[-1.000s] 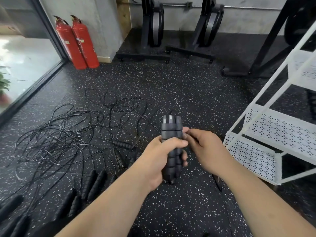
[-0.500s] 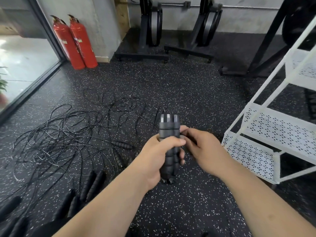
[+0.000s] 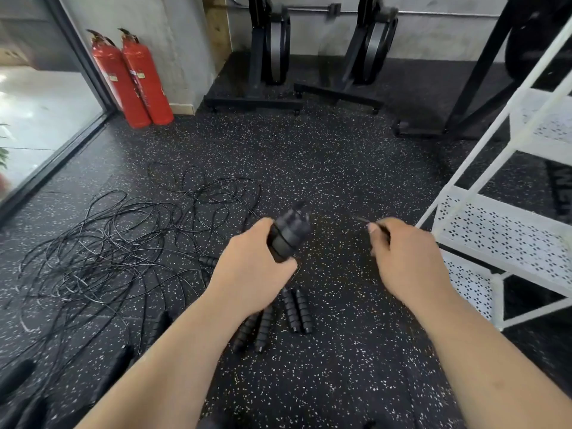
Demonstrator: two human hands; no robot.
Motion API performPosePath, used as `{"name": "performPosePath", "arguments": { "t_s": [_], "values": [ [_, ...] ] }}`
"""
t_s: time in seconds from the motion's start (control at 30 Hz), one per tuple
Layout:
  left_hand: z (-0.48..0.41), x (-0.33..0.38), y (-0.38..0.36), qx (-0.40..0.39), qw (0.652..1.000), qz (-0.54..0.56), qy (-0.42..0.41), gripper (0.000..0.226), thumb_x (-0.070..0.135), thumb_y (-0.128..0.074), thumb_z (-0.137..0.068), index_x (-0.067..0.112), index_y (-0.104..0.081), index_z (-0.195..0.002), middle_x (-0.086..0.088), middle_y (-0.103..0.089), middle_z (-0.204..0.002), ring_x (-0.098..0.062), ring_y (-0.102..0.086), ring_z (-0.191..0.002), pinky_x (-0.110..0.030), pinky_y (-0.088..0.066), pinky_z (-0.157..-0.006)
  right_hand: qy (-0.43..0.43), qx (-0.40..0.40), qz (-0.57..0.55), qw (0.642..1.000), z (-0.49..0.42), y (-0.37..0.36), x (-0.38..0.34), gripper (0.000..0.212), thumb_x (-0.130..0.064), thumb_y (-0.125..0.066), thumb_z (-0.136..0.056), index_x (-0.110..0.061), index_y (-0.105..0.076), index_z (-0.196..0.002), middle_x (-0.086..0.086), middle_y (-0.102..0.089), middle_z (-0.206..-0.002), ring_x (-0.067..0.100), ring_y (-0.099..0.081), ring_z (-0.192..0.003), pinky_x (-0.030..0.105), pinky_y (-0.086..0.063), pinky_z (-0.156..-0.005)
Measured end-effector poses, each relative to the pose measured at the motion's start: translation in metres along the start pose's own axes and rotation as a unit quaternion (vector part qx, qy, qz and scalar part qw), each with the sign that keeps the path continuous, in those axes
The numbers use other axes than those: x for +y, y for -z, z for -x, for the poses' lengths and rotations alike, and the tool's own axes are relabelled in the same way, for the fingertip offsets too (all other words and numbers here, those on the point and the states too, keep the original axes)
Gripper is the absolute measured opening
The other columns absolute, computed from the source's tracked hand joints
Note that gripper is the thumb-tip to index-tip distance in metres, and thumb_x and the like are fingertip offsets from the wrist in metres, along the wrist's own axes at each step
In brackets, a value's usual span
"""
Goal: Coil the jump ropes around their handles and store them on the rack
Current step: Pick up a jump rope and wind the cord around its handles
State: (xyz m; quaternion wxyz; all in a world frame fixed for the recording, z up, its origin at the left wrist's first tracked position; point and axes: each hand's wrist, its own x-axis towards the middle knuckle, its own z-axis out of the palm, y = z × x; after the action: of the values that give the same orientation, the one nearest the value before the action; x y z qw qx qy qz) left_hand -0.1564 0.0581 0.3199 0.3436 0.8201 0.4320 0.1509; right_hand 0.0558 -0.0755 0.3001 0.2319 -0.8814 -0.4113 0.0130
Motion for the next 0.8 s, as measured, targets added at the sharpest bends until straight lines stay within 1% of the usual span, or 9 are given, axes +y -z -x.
{"name": "performPosePath", "arguments": {
  "t_s": [0.07, 0.13, 0.23, 0.3, 0.37, 0.43, 0.53, 0.7, 0.8],
  "values": [
    [0.006, 0.001, -0.003, -0.008, 0.991, -0.123, -0.048, 0.031, 0.035, -0.073, -0.086, 0.036, -0.054, -0.11, 0.017, -0.059, -0.087, -0.013, -0.057, -0.078, -0.033, -0.044, -0.069, -0.006, -0.027, 0.069, 0.997, 0.003, -0.007, 0.005, 0.042, -0.042, -0.04, -0.112, -0.014, -0.07, -0.119, 0.004, -0.073, -0.088, 0.023, -0.065, -0.077, 0.035, -0.05, -0.066],
    [0.008, 0.003, -0.007, -0.016, 0.979, -0.185, -0.084, 0.037, 0.038, -0.071, -0.088, 0.036, -0.052, -0.119, 0.016, -0.059, -0.1, -0.016, -0.055, -0.086, -0.034, -0.045, -0.075, 0.017, -0.032, 0.09, 0.995, 0.007, -0.011, 0.004, 0.045, -0.041, -0.036, -0.112, -0.015, -0.072, -0.109, 0.004, -0.07, -0.093, 0.027, -0.064, -0.085, 0.038, -0.051, -0.07],
    [0.008, 0.004, -0.01, -0.019, 0.972, -0.207, -0.109, 0.04, 0.038, -0.069, -0.09, 0.036, -0.05, -0.125, 0.014, -0.062, -0.114, -0.018, -0.061, -0.097, -0.035, -0.05, -0.08, 0.067, -0.014, 0.018, 0.997, 0.006, -0.004, -0.003, 0.034, -0.044, -0.05, -0.108, -0.025, -0.078, -0.101, -0.009, -0.071, -0.102, 0.014, -0.065, -0.094, 0.034, -0.055, -0.082],
    [0.008, 0.005, -0.01, -0.013, 0.971, -0.21, -0.114, 0.043, 0.039, -0.069, -0.091, 0.036, -0.049, -0.129, 0.014, -0.062, -0.116, -0.018, -0.062, -0.1, -0.035, -0.051, -0.082, 0.067, -0.009, -0.087, 0.994, 0.007, 0.004, -0.013, 0.015, -0.042, -0.069, -0.1, -0.032, -0.08, -0.101, -0.021, -0.071, -0.108, -0.002, -0.065, -0.096, 0.022, -0.052, -0.09],
    [0.008, 0.004, -0.01, -0.008, 0.971, -0.212, -0.115, 0.045, 0.04, -0.069, -0.091, 0.036, -0.049, -0.131, 0.014, -0.062, -0.117, -0.017, -0.063, -0.102, -0.036, -0.052, -0.083, 0.062, -0.003, -0.159, 0.985, 0.009, 0.008, -0.021, 0.006, -0.034, -0.074, -0.098, -0.035, -0.079, -0.102, -0.026, -0.072, -0.106, -0.005, -0.067, -0.095, 0.015, -0.052, -0.088],
    [0.007, 0.003, -0.009, -0.005, 0.97, -0.214, -0.114, 0.047, 0.041, -0.069, -0.091, 0.036, -0.049, -0.133, 0.014, -0.062, -0.118, -0.017, -0.063, -0.103, -0.035, -0.052, -0.083, 0.064, -0.015, -0.206, 0.976, 0.012, 0.009, -0.025, 0.018, -0.026, -0.067, -0.104, -0.038, -0.077, -0.112, -0.026, -0.074, -0.107, -0.007, -0.068, -0.1, 0.011, -0.051, -0.087],
    [0.007, 0.003, -0.009, 0.002, 0.97, -0.213, -0.116, 0.048, 0.041, -0.07, -0.09, 0.036, -0.05, -0.134, 0.014, -0.062, -0.118, -0.018, -0.063, -0.105, -0.034, -0.049, -0.082, 0.087, -0.073, -0.229, 0.967, 0.015, 0.009, -0.029, 0.036, -0.015, -0.054, -0.109, -0.038, -0.072, -0.13, -0.029, -0.072, -0.12, -0.012, -0.063, -0.116, 0.011, -0.046, -0.1],
    [0.006, 0.003, -0.009, -0.022, 0.984, -0.152, -0.086, 0.038, 0.041, -0.072, -0.087, 0.036, -0.052, -0.119, 0.013, -0.063, -0.097, -0.016, -0.059, -0.083, -0.035, -0.05, -0.075, 0.126, -0.156, -0.189, 0.961, 0.014, 0.006, -0.031, 0.035, -0.038, -0.042, -0.113, -0.041, -0.062, -0.142, -0.031, -0.063, -0.133, -0.014, -0.054, -0.123, 0.004, -0.036, -0.099],
    [0.004, 0.001, -0.011, -0.08, 0.995, -0.031, -0.05, 0.024, 0.037, -0.075, -0.085, 0.033, -0.056, -0.1, 0.011, -0.065, -0.084, -0.01, -0.061, -0.074, -0.033, -0.05, -0.067, 0.121, -0.16, -0.197, 0.96, 0.012, 0.007, -0.028, 0.035, -0.05, -0.037, -0.111, -0.041, -0.066, -0.127, -0.021, -0.071, -0.112, -0.004, -0.063, -0.105, 0.021, -0.049, -0.09]
  ]
}}
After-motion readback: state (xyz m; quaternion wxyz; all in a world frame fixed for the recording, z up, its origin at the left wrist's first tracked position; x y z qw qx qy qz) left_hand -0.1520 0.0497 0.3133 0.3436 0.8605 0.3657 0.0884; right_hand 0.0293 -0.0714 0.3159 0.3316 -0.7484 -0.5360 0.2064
